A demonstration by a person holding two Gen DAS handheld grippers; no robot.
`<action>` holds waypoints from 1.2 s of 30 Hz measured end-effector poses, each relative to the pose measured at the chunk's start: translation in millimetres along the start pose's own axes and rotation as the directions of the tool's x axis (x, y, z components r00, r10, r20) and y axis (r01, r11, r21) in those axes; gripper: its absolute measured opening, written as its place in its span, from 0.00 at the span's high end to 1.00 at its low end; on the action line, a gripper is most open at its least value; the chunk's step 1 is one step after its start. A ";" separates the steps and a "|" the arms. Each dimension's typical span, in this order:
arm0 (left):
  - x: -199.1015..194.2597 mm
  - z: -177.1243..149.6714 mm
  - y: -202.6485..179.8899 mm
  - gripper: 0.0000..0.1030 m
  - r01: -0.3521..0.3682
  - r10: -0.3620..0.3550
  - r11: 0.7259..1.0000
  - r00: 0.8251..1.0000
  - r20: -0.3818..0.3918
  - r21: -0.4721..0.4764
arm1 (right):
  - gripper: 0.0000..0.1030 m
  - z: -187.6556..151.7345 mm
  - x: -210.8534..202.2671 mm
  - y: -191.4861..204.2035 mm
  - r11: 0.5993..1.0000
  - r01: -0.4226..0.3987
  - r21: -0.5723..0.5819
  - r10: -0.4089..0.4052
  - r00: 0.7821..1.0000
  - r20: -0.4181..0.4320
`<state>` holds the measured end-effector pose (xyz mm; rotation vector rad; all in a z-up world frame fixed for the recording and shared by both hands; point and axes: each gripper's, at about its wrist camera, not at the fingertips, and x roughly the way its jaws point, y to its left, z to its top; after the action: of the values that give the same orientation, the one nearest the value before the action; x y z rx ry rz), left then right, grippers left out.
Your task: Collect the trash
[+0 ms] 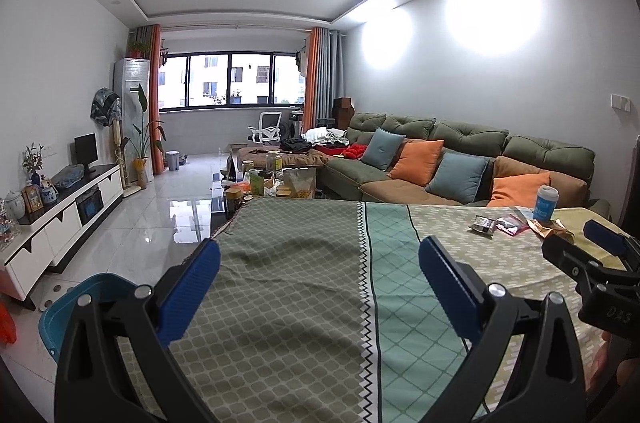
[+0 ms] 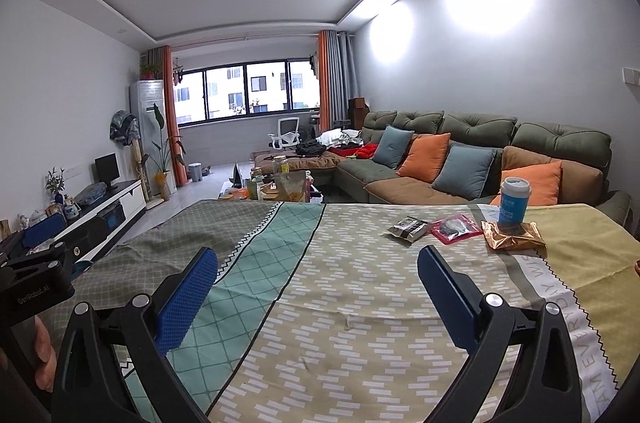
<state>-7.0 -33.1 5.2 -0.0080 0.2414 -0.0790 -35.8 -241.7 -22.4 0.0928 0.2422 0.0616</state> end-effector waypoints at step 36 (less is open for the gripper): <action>0.5 0.9 6.3 0.03 -0.023 0.022 1.000 1.000 0.014 0.008 | 0.04 -1.0 1.5 -5.5 1.000 0.009 0.000 -0.009 1.000 0.009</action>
<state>-5.8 -26.9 5.8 0.0025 0.2271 -0.0576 -34.3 -247.0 -24.3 0.0919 0.2334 0.0527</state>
